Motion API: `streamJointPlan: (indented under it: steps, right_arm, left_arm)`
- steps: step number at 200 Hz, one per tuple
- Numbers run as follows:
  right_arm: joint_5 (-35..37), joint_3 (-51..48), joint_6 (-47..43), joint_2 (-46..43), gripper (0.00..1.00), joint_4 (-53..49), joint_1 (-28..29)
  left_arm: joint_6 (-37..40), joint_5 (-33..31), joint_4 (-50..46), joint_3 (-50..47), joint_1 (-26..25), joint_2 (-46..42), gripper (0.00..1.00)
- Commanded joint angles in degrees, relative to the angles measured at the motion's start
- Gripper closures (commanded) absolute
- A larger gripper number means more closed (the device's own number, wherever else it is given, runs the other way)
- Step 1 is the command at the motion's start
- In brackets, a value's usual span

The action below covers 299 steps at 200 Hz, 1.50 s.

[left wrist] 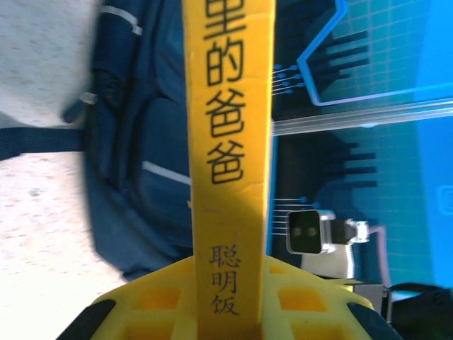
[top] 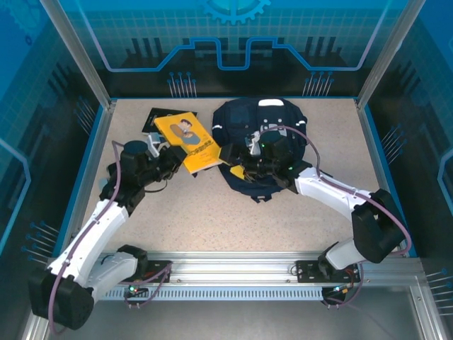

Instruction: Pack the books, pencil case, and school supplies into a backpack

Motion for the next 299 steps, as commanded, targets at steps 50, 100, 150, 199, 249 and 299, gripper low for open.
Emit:
streamJointPlan:
  steps: [50,100,150,199,249,299]
  right_arm:
    - [6.65,0.82,18.28,-1.95,0.0,16.82,2.01]
    - [8.77,-0.23,25.04,2.02,0.12,26.97,4.14]
    - [11.86,-2.14,27.81,3.58,0.37,30.83,5.33]
    - [15.69,-3.34,28.19,3.59,0.69,29.7,5.41]
    - [18.51,-5.18,19.69,-0.35,0.89,20.67,5.01]
    - [22.75,-0.55,-5.0,-12.6,0.97,-7.09,1.64]
  left_arm:
    - [-8.53,-2.33,11.32,7.75,-2.83,1.94,0.93]
    - [-12.82,-3.02,13.4,5.24,-3.49,0.37,0.95]
    - [-14.47,-3.12,15.26,3.22,-3.49,0.59,0.95]
    - [-12.09,-2.34,15.18,2.61,-3.49,1.67,0.94]
    - [-9.9,-0.91,11.03,-0.14,-3.58,1.77,0.65]
    - [2.3,-2.44,-1.57,-3.19,-3.66,0.76,0.22]
